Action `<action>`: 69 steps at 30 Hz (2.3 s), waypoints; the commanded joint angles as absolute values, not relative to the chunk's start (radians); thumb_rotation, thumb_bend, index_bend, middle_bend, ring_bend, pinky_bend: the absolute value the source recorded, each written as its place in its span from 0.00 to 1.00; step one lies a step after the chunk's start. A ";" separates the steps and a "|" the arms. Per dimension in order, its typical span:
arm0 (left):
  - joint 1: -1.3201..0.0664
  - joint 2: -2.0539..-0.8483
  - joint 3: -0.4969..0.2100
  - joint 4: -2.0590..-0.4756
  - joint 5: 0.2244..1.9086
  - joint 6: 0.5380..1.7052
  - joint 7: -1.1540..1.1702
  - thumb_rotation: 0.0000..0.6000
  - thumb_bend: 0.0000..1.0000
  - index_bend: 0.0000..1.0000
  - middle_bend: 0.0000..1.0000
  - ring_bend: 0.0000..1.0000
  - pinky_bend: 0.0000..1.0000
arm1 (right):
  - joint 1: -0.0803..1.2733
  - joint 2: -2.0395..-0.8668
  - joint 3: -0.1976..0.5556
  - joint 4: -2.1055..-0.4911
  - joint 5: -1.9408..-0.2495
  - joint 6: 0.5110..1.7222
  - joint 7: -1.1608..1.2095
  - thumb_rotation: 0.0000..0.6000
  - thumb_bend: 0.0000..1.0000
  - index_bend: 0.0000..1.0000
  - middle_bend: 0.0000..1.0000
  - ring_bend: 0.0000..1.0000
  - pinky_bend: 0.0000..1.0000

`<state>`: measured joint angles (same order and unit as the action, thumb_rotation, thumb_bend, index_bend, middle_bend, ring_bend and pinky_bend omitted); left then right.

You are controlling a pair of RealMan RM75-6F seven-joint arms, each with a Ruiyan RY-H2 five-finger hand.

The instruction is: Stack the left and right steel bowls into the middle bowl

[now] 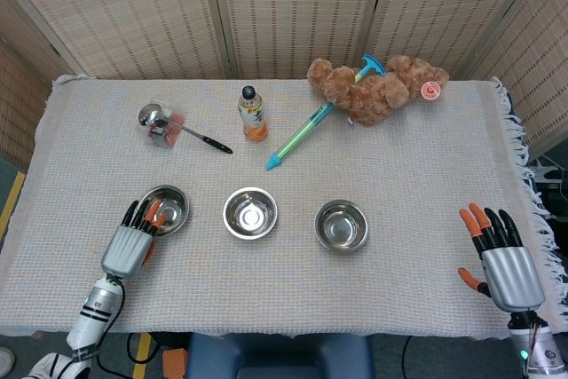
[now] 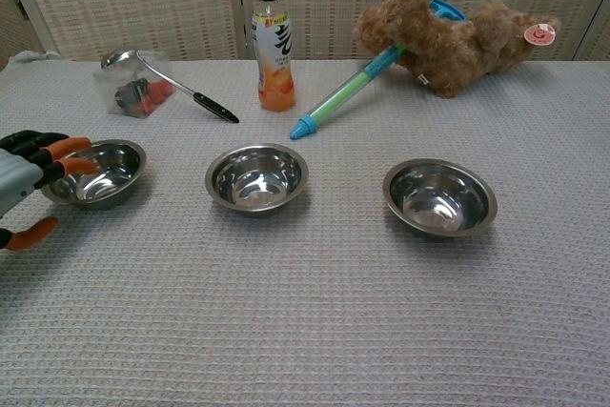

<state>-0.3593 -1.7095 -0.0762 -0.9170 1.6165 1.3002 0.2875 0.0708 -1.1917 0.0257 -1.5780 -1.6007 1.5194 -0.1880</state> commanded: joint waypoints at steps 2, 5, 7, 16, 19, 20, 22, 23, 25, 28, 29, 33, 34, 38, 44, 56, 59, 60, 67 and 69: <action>-0.412 -1.790 -0.087 -0.778 1.607 1.276 0.232 1.00 0.43 0.29 0.00 0.00 0.07 | 0.072 -1.189 0.031 -1.577 -1.591 1.516 -0.185 1.00 0.07 0.00 0.00 0.00 0.00; -0.430 -1.827 -0.086 -0.696 1.611 1.290 0.204 1.00 0.43 0.37 0.00 0.00 0.06 | 0.072 -1.187 0.034 -1.578 -1.585 1.513 -0.182 1.00 0.07 0.00 0.00 0.00 0.00; -0.438 -1.853 -0.082 -0.641 1.620 1.319 0.172 1.00 0.42 0.47 0.02 0.00 0.06 | 0.072 -1.186 0.036 -1.579 -1.581 1.513 -0.183 1.00 0.07 0.00 0.00 0.00 0.00; -0.465 -1.951 -0.073 -0.458 1.656 1.498 0.065 1.00 0.43 0.79 0.20 0.00 0.07 | 0.072 -1.182 0.036 -1.583 -1.576 1.511 -0.182 1.00 0.07 0.00 0.00 0.00 0.00; -0.480 -1.964 -0.073 -0.452 1.663 1.543 0.062 1.00 0.43 0.81 0.21 0.01 0.07 | 0.069 -1.178 0.034 -1.587 -1.582 1.519 -0.178 1.00 0.07 0.00 0.00 0.00 0.00; -0.486 -1.966 -0.072 -0.457 1.666 1.555 0.063 1.00 0.43 0.81 0.21 0.01 0.07 | 0.068 -1.177 0.033 -1.588 -1.584 1.521 -0.177 1.00 0.07 0.00 0.00 0.00 0.00; -0.502 -1.967 -0.065 -0.480 1.678 1.572 0.073 1.00 0.43 0.81 0.21 0.01 0.07 | 0.066 -1.175 0.030 -1.590 -1.590 1.524 -0.173 1.00 0.07 0.00 0.00 0.00 0.00; -0.510 -1.967 -0.061 -0.494 1.684 1.576 0.082 1.00 0.43 0.81 0.21 0.01 0.07 | 0.066 -1.174 0.030 -1.591 -1.592 1.526 -0.172 1.00 0.07 0.00 0.00 0.00 0.00; -0.531 -1.968 -0.049 -0.529 1.701 1.576 0.116 1.00 0.43 0.80 0.21 0.01 0.07 | 0.064 -1.172 0.028 -1.592 -1.597 1.530 -0.169 1.00 0.07 0.00 0.00 0.00 0.00; -0.559 -1.974 -0.035 -0.581 1.716 1.549 0.166 1.00 0.43 0.78 0.21 0.01 0.07 | 0.062 -1.168 0.026 -1.594 -1.602 1.535 -0.163 1.00 0.07 0.00 0.00 0.00 0.00; -0.567 -1.977 -0.030 -0.594 1.720 1.539 0.181 1.00 0.43 0.77 0.20 0.01 0.07 | 0.061 -1.167 0.026 -1.595 -1.604 1.537 -0.161 1.00 0.07 0.00 0.00 0.00 0.00; -0.594 -2.000 -0.023 -0.619 1.726 1.504 0.217 1.00 0.43 0.75 0.20 0.01 0.07 | 0.057 -1.159 0.027 -1.598 -1.607 1.546 -0.147 1.00 0.07 0.00 0.00 0.00 0.00; -0.602 -2.009 -0.022 -0.622 1.725 1.490 0.225 1.00 0.43 0.74 0.20 0.01 0.07 | 0.056 -1.156 0.028 -1.598 -1.604 1.548 -0.142 1.00 0.07 0.00 0.00 0.00 0.00; -0.627 -2.038 -0.019 -0.617 1.726 1.456 0.253 1.00 0.43 0.72 0.19 0.01 0.06 | 0.055 -1.150 0.031 -1.598 -1.598 1.548 -0.128 1.00 0.07 0.00 0.00 0.00 0.00; -0.642 -2.043 -0.017 -0.638 1.712 1.404 0.300 1.00 0.43 0.29 0.14 0.00 0.06 | 0.053 -1.144 0.031 -1.598 -1.600 1.549 -0.118 1.00 0.07 0.00 0.00 0.00 0.00; -0.594 -1.884 0.006 -0.911 1.686 1.385 0.413 1.00 0.43 0.00 0.01 0.00 0.05 | 0.063 -1.152 0.020 -1.597 -1.609 1.521 -0.134 1.00 0.07 0.00 0.00 0.00 0.00; -0.532 -1.793 0.026 -1.011 1.658 1.406 0.436 1.00 0.43 0.00 0.01 0.00 0.05 | 0.087 -1.168 0.013 -1.590 -1.614 1.474 -0.157 1.00 0.07 0.00 0.00 0.00 0.00; -0.512 -1.766 0.031 -1.036 1.647 1.413 0.441 1.00 0.43 0.00 0.01 0.00 0.05 | 0.098 -1.174 0.012 -1.587 -1.619 1.456 -0.165 1.00 0.07 0.00 0.00 0.00 0.00; -0.371 -1.608 0.044 -1.139 1.569 1.497 0.377 1.00 0.42 0.00 0.01 0.00 0.05 | 0.227 -1.281 0.016 -1.531 -1.685 1.301 -0.237 1.00 0.09 0.03 0.00 0.00 0.00; -0.345 -1.589 0.040 -1.141 1.559 1.523 0.345 1.00 0.43 0.00 0.01 0.00 0.05 | 0.261 -1.326 0.024 -1.500 -1.692 1.267 -0.249 1.00 0.10 0.10 0.00 0.00 0.00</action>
<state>-0.3776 -1.6162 0.0388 -1.1238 1.5826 1.4906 0.3833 0.2247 -1.2786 0.0162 -1.5355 -1.6727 1.3099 -0.2250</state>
